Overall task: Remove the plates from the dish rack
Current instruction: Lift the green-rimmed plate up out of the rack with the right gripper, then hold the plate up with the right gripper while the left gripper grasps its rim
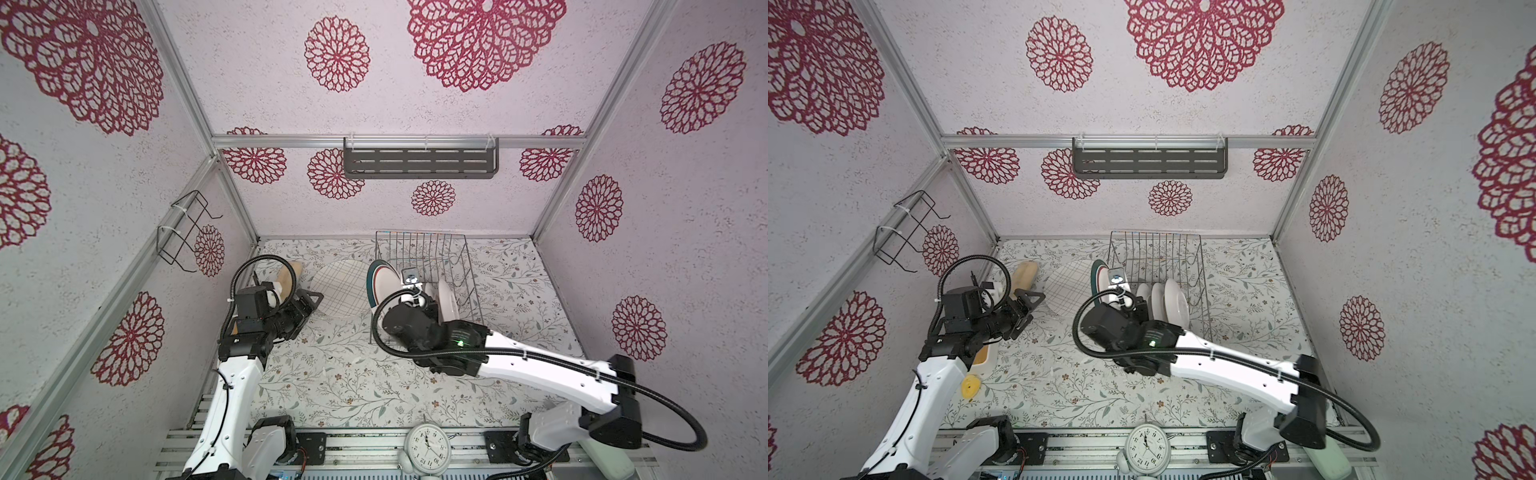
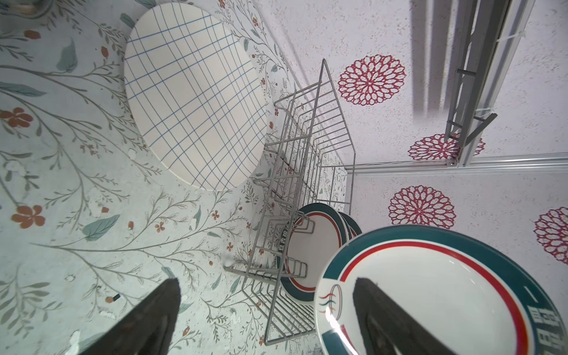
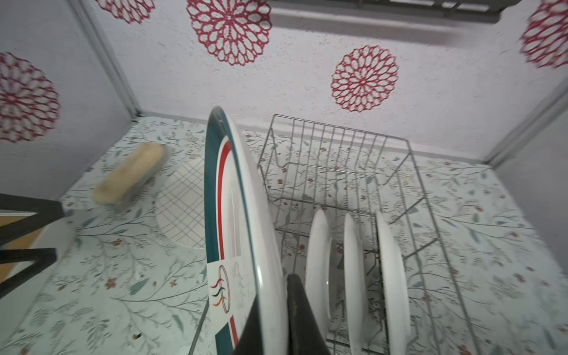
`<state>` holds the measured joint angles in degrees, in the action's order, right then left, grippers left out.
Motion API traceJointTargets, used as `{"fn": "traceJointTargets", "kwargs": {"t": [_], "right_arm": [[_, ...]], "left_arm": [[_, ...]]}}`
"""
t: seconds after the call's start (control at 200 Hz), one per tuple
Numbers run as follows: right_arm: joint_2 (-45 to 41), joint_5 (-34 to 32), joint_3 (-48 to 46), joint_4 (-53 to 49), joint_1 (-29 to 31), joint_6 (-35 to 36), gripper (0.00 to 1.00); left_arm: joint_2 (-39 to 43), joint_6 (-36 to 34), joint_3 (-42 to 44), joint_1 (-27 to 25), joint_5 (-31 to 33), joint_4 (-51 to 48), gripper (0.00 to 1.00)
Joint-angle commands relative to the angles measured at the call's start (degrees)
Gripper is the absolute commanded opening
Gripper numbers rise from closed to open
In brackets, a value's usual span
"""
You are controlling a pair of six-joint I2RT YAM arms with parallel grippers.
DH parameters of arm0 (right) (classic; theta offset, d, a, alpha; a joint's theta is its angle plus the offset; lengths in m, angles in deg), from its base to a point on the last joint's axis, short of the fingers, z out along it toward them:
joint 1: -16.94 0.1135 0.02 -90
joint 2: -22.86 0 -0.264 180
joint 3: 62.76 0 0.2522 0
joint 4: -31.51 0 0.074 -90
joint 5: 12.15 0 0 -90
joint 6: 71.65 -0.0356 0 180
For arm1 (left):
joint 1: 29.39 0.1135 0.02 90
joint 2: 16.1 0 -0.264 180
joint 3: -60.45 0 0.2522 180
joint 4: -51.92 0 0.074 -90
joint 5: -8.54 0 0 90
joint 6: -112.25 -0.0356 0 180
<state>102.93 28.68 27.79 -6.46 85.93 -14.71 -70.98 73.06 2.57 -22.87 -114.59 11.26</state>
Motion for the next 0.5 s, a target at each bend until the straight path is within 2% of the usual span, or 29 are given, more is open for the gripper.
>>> {"fn": "traceJointTargets", "kwargs": {"t": [0.0,0.195,0.39,0.495], "right_arm": [[-7.9,15.2,-6.2,21.9,-5.9,-3.1,0.0],[-14.6,25.1,-13.5,25.8,-11.1,-9.1,0.0],[-16.0,31.5,-15.9,27.3,-13.9,-12.4,0.0],[-15.6,33.8,-16.4,27.6,-14.4,-13.4,0.0]], "left_arm": [[1.7,0.2,-2.2,0.1,-1.6,1.5,0.91],[1.8,1.5,-3.4,-1.6,-2.8,2.6,0.9],[1.4,2.9,-4.6,-6.7,-1.6,6.1,0.88],[1.1,4.2,-4.8,-8.8,-1.2,8.6,0.84]]}}
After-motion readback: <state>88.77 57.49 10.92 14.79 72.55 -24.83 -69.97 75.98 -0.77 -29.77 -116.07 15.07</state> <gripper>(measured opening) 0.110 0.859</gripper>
